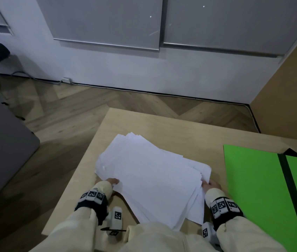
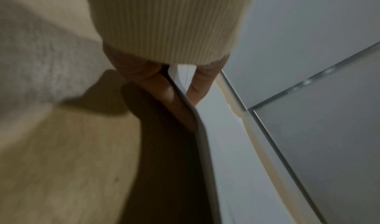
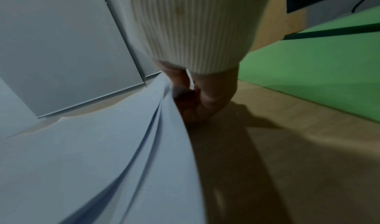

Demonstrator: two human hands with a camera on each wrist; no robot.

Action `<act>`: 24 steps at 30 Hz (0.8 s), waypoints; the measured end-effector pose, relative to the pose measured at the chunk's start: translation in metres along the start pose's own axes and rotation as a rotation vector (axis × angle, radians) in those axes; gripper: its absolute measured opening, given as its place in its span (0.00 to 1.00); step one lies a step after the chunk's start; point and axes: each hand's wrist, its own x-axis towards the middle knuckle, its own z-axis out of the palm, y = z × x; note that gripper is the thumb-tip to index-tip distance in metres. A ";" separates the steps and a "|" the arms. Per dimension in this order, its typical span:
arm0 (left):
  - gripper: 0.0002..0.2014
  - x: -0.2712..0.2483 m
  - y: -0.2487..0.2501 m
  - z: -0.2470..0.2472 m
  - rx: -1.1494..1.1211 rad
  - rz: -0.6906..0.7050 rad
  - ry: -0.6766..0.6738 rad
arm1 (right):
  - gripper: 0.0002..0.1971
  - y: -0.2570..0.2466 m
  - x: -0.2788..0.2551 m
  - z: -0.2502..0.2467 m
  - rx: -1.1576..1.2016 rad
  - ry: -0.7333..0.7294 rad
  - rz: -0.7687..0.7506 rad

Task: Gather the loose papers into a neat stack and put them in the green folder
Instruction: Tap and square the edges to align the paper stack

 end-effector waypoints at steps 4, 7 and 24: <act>0.20 0.005 0.006 0.007 0.003 0.013 -0.184 | 0.23 -0.004 -0.006 -0.001 -0.103 -0.037 0.066; 0.08 0.016 -0.001 0.007 -0.068 -0.032 -0.237 | 0.26 -0.010 -0.011 0.001 -0.088 -0.016 0.078; 0.28 0.033 0.016 -0.006 0.167 0.109 0.140 | 0.21 -0.015 -0.009 0.001 -0.249 -0.016 0.079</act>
